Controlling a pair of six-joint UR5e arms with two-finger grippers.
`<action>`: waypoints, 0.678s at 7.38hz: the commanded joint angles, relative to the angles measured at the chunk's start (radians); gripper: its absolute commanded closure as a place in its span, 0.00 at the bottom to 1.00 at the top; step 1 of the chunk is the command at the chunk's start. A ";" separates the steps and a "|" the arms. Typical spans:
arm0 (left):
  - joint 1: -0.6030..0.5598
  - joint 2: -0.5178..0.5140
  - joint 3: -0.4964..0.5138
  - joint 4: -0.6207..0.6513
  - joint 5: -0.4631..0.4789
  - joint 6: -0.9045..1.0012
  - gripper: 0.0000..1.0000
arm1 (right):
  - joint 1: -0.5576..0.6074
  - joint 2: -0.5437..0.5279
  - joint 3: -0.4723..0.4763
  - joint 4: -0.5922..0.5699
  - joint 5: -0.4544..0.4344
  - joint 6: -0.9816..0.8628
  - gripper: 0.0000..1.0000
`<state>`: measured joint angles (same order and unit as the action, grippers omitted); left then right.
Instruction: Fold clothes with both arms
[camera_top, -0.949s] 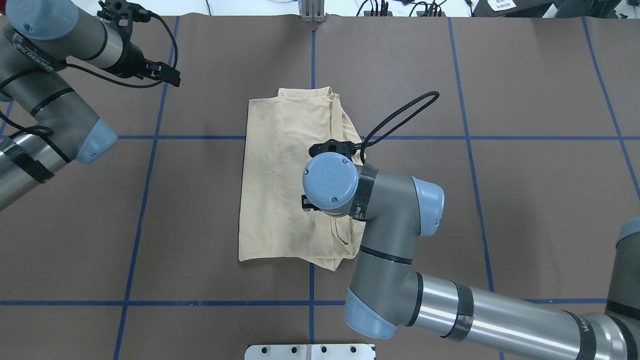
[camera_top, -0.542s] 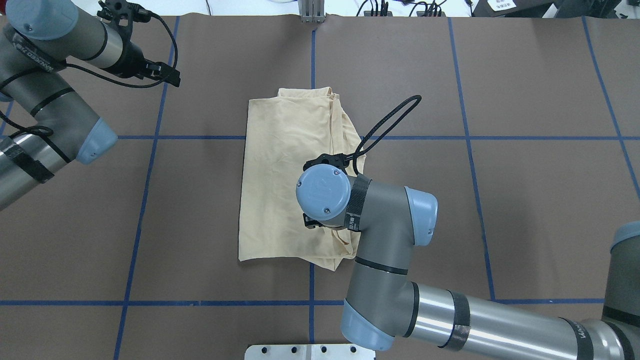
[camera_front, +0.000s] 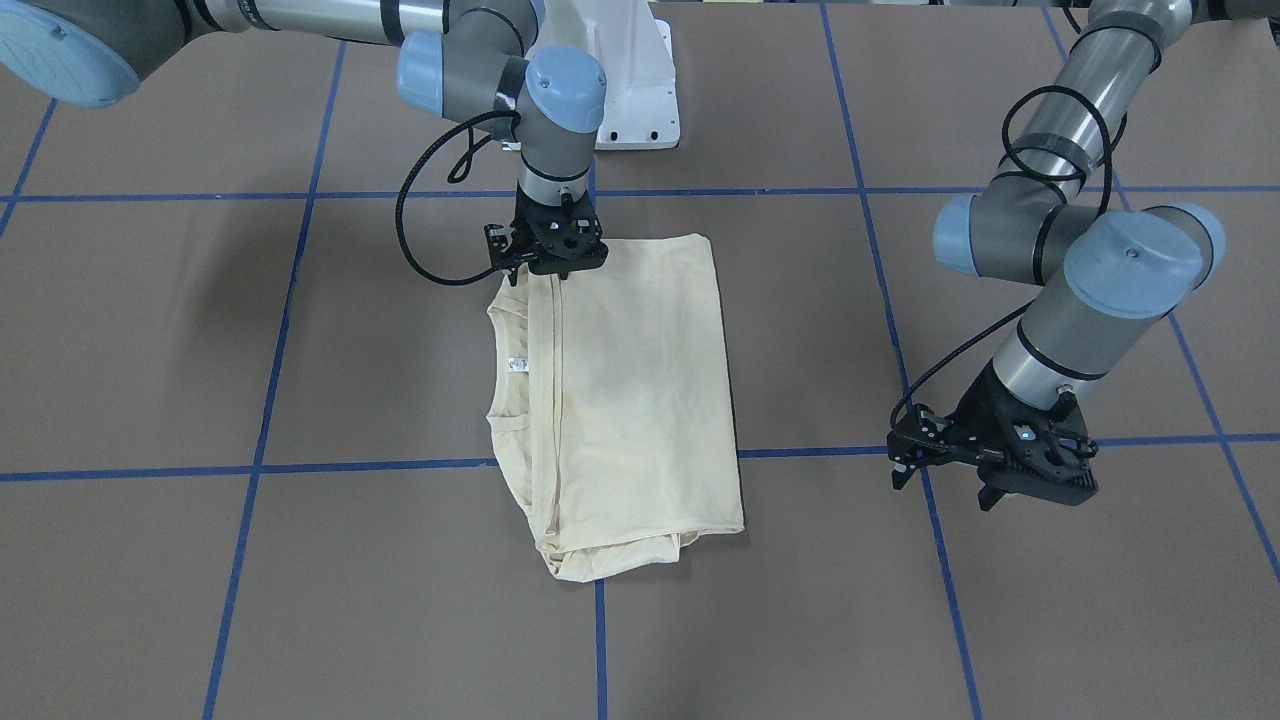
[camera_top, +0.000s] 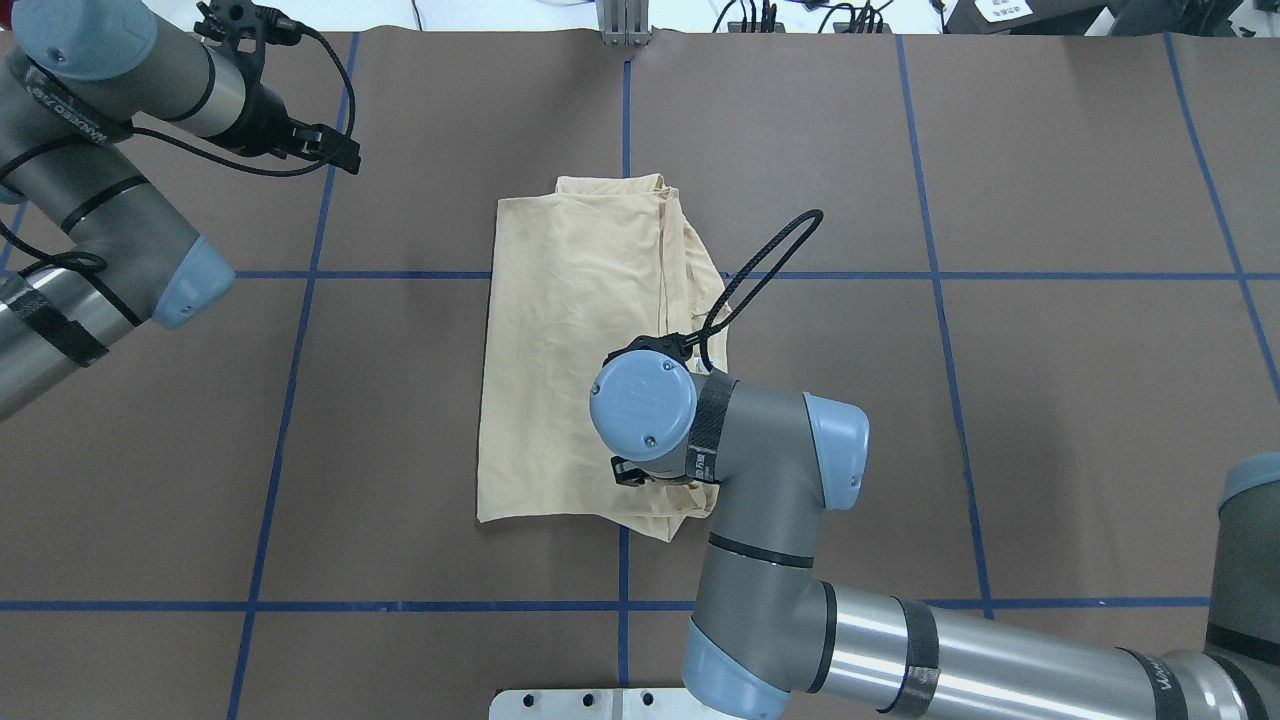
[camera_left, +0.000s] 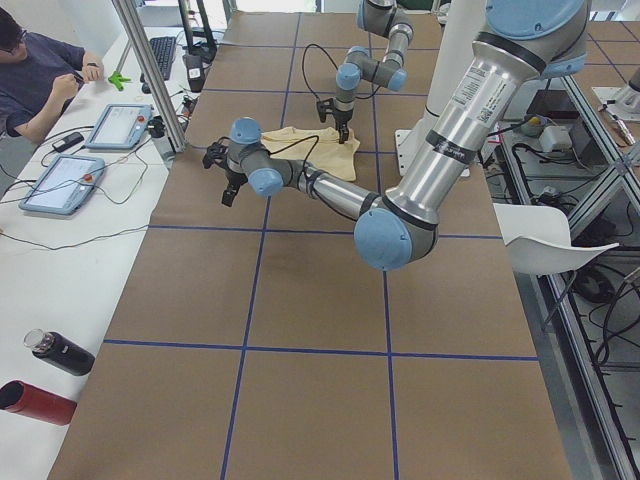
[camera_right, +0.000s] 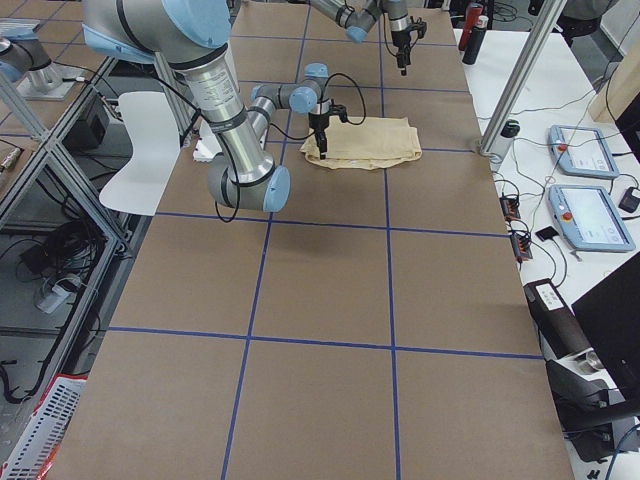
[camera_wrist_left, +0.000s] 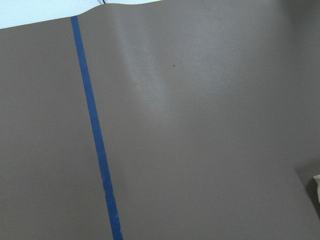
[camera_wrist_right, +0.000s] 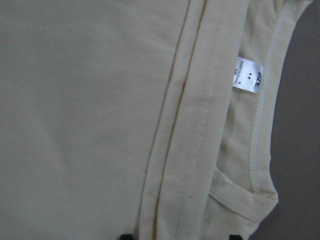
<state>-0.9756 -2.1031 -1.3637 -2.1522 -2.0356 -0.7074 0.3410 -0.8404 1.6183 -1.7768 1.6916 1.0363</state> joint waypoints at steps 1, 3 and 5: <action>0.000 0.000 0.000 0.000 0.000 0.000 0.00 | 0.010 -0.005 0.023 -0.047 0.002 -0.056 0.56; 0.002 0.000 0.000 0.000 0.000 0.000 0.00 | 0.024 -0.022 0.066 -0.064 0.003 -0.071 0.62; 0.000 0.000 0.000 0.000 0.000 -0.001 0.00 | 0.024 -0.060 0.120 -0.067 0.000 -0.055 1.00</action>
<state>-0.9752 -2.1031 -1.3637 -2.1522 -2.0356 -0.7074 0.3638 -0.8783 1.7060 -1.8414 1.6937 0.9704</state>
